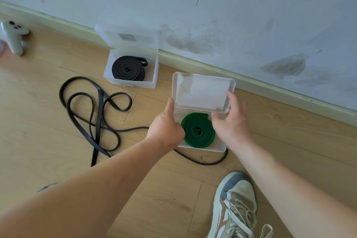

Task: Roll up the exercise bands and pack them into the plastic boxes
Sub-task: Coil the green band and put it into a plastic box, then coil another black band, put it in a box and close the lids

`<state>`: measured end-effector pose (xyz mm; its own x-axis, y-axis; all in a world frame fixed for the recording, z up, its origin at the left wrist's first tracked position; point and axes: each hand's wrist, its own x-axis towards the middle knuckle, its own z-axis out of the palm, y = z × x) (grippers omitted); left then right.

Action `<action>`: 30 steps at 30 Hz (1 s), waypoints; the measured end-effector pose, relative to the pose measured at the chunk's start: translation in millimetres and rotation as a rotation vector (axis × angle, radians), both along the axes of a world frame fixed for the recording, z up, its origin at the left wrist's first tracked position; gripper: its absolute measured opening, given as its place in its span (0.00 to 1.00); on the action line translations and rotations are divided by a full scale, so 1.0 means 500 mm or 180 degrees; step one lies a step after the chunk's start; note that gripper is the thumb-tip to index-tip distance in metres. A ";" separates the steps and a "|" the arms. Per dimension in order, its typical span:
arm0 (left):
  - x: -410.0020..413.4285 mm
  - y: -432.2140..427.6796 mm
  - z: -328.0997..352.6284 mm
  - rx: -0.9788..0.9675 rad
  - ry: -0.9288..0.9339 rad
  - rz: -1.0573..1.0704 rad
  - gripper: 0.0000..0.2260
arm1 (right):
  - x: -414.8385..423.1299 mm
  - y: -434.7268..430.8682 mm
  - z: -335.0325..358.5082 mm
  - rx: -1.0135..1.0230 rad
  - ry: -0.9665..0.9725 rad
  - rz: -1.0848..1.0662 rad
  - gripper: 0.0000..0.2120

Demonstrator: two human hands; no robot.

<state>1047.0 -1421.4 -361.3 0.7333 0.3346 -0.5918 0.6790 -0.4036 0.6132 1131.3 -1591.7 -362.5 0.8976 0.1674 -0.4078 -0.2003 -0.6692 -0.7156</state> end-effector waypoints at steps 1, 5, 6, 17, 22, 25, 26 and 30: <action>0.005 0.004 -0.002 -0.0196 -0.0073 0.0109 0.38 | 0.000 0.002 0.000 -0.0034 -0.0041 0.0063 0.30; 0.052 0.023 -0.008 -0.0584 -0.0322 0.0167 0.41 | 0.017 0.015 0.003 -0.0169 -0.0087 0.0524 0.17; 0.063 0.029 -0.004 -0.0574 -0.0339 0.0126 0.42 | 0.024 0.015 0.003 -0.0240 -0.0089 0.0599 0.17; -0.064 0.112 -0.039 0.0909 0.0267 -0.1119 0.19 | -0.084 0.069 -0.028 -0.0840 -0.0573 0.1599 0.15; -0.117 0.109 -0.076 0.1561 0.0546 -0.2043 0.15 | -0.103 0.084 -0.031 -0.0732 -0.1236 0.2110 0.06; -0.136 0.118 -0.096 0.1892 0.0431 -0.2324 0.08 | -0.133 0.094 -0.037 -0.0725 0.0196 0.2348 0.15; -0.142 0.124 -0.100 0.1923 0.0308 -0.2418 0.07 | -0.140 0.099 -0.039 -0.0834 0.0594 0.2374 0.19; -0.132 0.146 -0.071 0.1246 -0.0166 -0.2073 0.03 | -0.142 0.111 -0.047 -0.0916 0.0731 0.2395 0.22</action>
